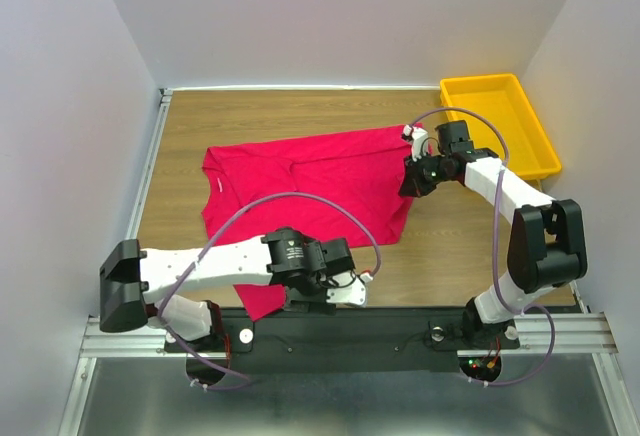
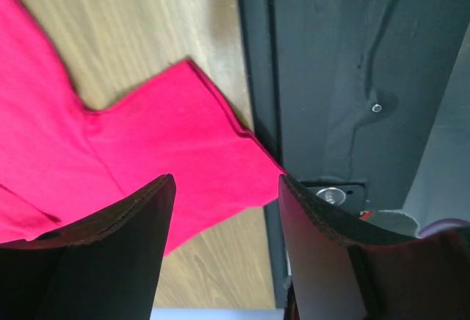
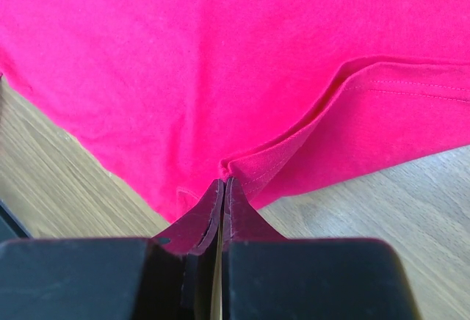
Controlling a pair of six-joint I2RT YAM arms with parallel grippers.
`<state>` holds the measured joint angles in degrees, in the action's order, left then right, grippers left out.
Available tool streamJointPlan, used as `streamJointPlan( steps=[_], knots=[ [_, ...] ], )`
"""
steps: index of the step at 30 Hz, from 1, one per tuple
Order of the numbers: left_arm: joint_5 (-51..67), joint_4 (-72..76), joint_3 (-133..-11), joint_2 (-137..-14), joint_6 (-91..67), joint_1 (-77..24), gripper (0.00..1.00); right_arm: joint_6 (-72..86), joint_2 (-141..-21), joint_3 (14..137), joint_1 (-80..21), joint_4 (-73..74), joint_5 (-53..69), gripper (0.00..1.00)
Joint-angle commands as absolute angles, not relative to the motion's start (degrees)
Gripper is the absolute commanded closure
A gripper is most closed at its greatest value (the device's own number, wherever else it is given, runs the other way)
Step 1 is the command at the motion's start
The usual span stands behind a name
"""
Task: Fold and stack the t-shirts
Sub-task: Fold the tshirt
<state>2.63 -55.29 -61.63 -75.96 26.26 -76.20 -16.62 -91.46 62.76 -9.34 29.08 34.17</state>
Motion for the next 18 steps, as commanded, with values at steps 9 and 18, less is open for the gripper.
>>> streamJointPlan(
  steps=[9, 18],
  knots=[
    [3.96, -57.22, -54.85, -84.46, 21.36, -77.96, 0.31, -16.52, -92.37, 62.23, -8.0, 27.6, 35.86, 0.99],
    [1.42, -53.09, -54.05, -91.57, 20.57, -77.96, 0.3, -16.17, -92.81, 62.75, -7.29, 27.68, 36.65, 0.99]
  ],
)
